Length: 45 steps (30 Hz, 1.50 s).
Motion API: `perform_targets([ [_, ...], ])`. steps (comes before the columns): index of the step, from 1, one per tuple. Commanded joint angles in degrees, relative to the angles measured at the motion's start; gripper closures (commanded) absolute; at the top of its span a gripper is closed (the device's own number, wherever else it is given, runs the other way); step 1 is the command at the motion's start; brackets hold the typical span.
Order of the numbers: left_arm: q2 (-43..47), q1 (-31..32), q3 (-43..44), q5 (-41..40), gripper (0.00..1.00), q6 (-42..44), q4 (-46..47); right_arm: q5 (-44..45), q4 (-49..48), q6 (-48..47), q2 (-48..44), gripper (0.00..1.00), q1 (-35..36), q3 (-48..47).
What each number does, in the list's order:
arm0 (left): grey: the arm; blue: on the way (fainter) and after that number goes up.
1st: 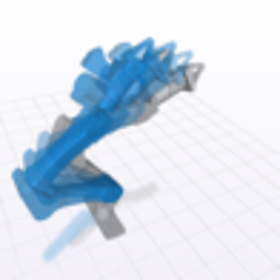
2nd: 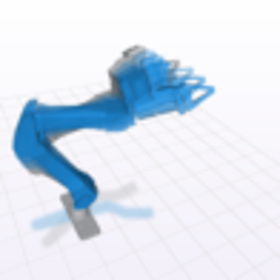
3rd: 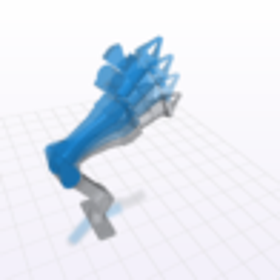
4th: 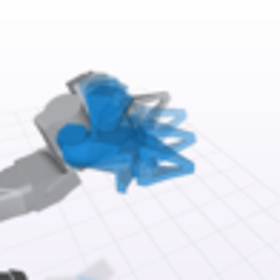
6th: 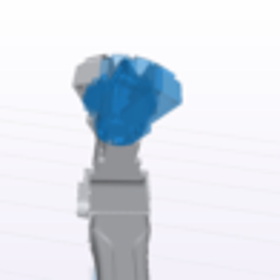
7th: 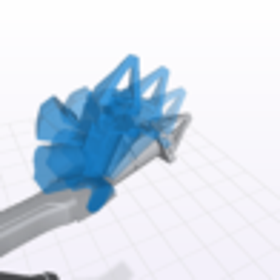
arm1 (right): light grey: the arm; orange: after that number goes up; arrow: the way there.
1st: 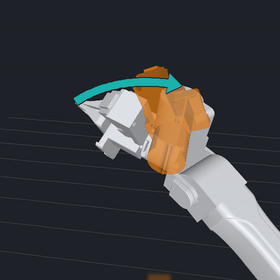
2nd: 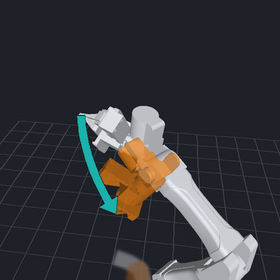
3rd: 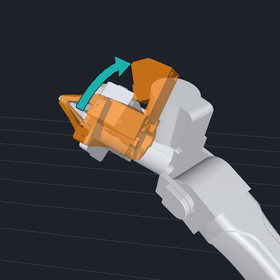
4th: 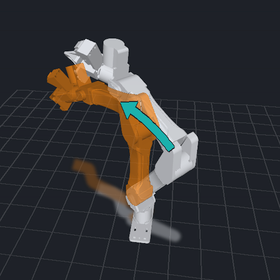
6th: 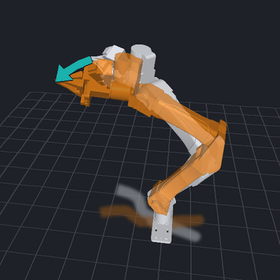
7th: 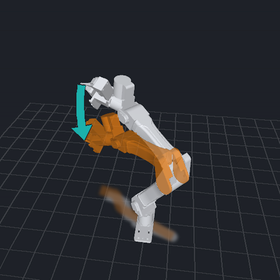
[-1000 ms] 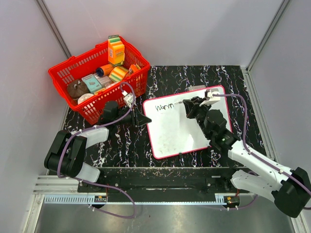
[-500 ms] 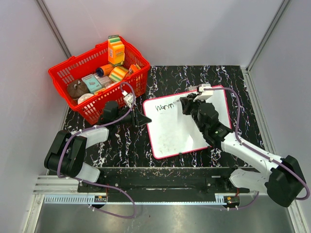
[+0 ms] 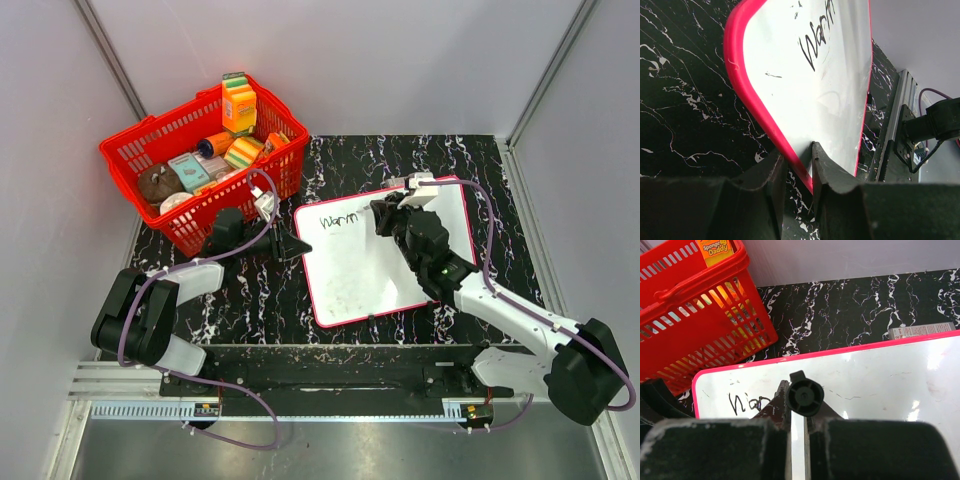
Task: Write a sentence on the whiteboard
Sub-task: Write with the whiteboard marker on the whiteboard.
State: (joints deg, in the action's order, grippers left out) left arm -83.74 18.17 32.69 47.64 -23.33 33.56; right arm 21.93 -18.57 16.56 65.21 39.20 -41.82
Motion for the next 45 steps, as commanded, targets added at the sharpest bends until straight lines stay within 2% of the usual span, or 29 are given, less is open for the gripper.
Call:
perform_targets([
  [1,-0.5,1.4,1.0,-0.7,1.0,6.0,-0.2,2.2,-0.9,-0.3,-0.8,1.0,-0.6,-0.2],
  [17,-0.5,1.5,1.1,-0.7,1.0,6.1,-0.3,3.2,0.2,-0.1,-2.7,1.0,-1.3,0.4],
  [24,-0.5,1.5,1.1,-0.7,1.0,6.2,-0.3,0.7,-5.0,0.4,-5.2,1.0,-1.4,2.2],
  [45,-0.5,1.4,1.1,-0.7,1.0,6.2,-0.4,-0.3,-5.1,0.8,0.7,1.0,-2.0,-1.7],
])
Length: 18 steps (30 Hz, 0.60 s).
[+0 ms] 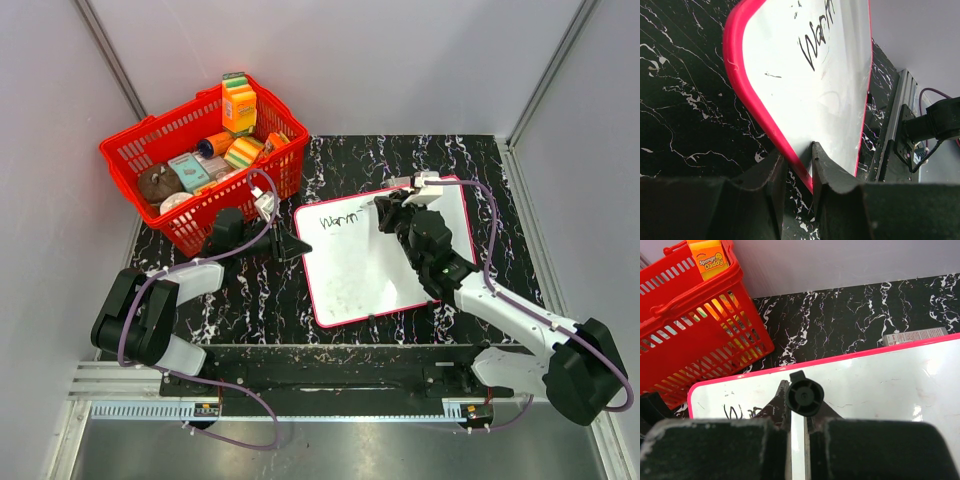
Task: Write a sentence on the whiteboard
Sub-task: Write with the whiteboard marker on the whiteboard.
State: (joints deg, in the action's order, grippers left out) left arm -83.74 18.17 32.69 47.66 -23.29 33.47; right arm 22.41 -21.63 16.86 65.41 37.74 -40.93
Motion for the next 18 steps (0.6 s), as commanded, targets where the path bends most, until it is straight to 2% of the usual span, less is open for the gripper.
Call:
perform_targets([
  [1,-0.5,1.5,1.1,-0.8,1.0,6.1,-0.3,-0.9,-1.8,0.5,0.4,1.0,-0.6,-2.6],
  [18,-0.5,1.4,1.2,-0.9,1.0,6.2,-0.3,-1.9,1.1,2.8,-1.9,1.0,-0.6,1.1],
])
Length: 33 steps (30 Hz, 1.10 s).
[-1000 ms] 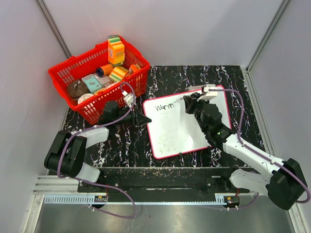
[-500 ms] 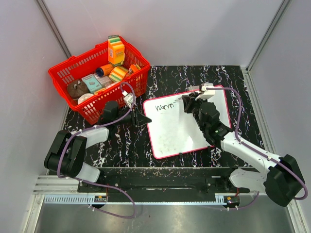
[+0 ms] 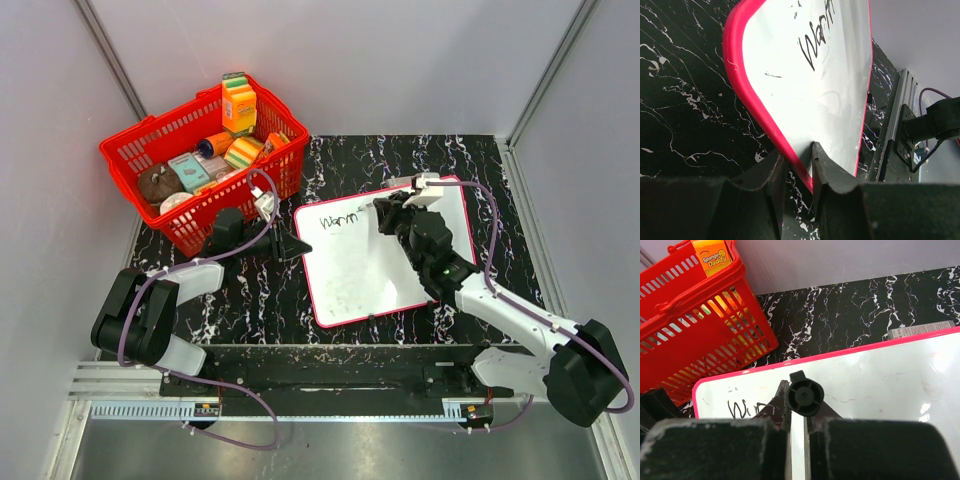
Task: Write a sentence on the whiteboard
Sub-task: Write with the whiteboard marker on the whiteboard.
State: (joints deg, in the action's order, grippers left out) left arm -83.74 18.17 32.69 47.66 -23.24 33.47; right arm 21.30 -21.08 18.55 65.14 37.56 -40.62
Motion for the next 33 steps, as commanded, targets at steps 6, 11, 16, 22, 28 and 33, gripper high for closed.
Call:
perform_targets([
  [6,-0.5,1.5,1.1,-0.8,1.0,6.2,-0.5,-1.2,1.4,1.8,-2.6,1.0,-0.5,2.1],
  [11,-0.5,1.5,1.1,-0.9,1.0,6.2,-0.5,-1.4,1.7,2.2,-3.7,1.0,-0.4,3.3],
  [16,-0.5,1.4,1.1,-0.9,1.0,6.3,-0.6,-1.6,2.2,2.5,-4.4,1.0,-0.5,4.0],
  [22,-0.5,1.5,1.1,-0.9,1.0,6.3,-0.6,-1.5,2.9,2.5,-5.2,1.0,-0.4,4.5],
  [28,-0.4,1.5,1.1,-1.0,1.0,6.4,-0.8,-0.6,3.1,1.6,-5.7,1.0,-0.5,4.8],
  [33,-0.4,1.5,1.1,-1.1,1.0,6.5,-0.9,0.4,3.2,0.8,-5.6,1.0,-0.6,4.0],
])
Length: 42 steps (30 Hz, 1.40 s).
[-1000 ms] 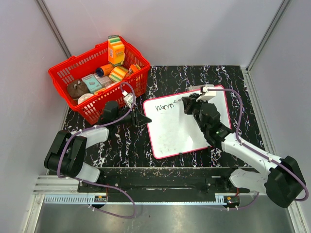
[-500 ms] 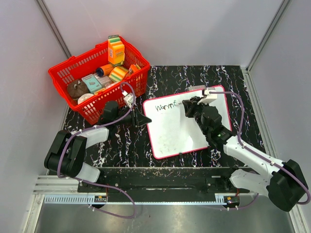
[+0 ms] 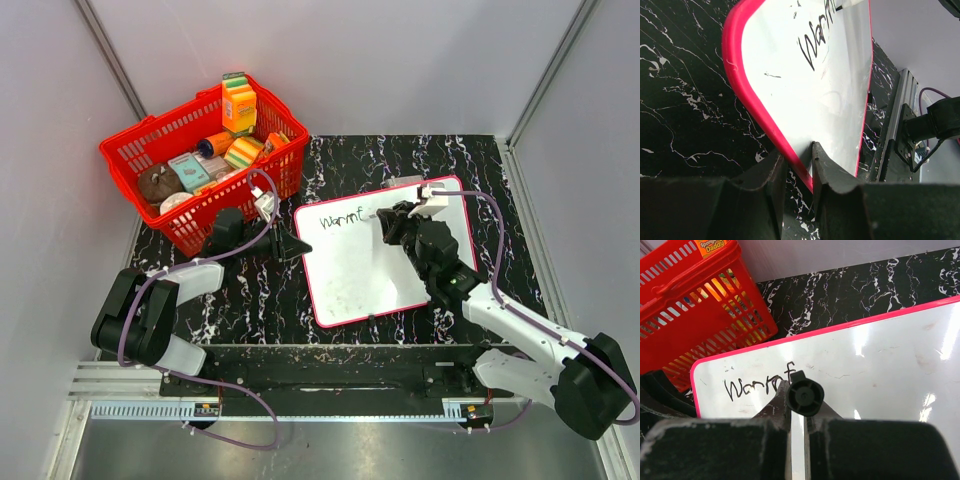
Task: Write a sentence on the whiteboard
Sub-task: Write with the whiteboard marker on the whiteboard.
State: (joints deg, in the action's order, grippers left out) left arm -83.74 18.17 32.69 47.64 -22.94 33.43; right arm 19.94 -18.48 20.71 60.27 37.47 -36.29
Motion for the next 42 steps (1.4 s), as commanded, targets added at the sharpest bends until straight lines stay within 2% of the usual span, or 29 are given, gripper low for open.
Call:
perform_targets([
  [1,-0.4,1.5,1.1,-1.1,1.0,6.2,-0.7,1.9,0.6,-1.5,-0.7,1.0,-0.5,-0.5],
  [18,-0.3,1.5,1.1,-1.1,1.0,6.2,-0.9,2.2,-2.3,-3.7,-2.2,1.0,-1.3,-4.3],
  [30,-0.3,1.5,1.1,-1.1,1.0,6.3,-0.9,1.2,-2.4,-5.9,4.1,1.0,-2.6,-10.1],
  [42,-0.3,1.6,1.2,-1.1,1.0,6.5,-1.1,1.0,-3.0,-5.8,6.5,1.0,-3.5,-9.0],
])
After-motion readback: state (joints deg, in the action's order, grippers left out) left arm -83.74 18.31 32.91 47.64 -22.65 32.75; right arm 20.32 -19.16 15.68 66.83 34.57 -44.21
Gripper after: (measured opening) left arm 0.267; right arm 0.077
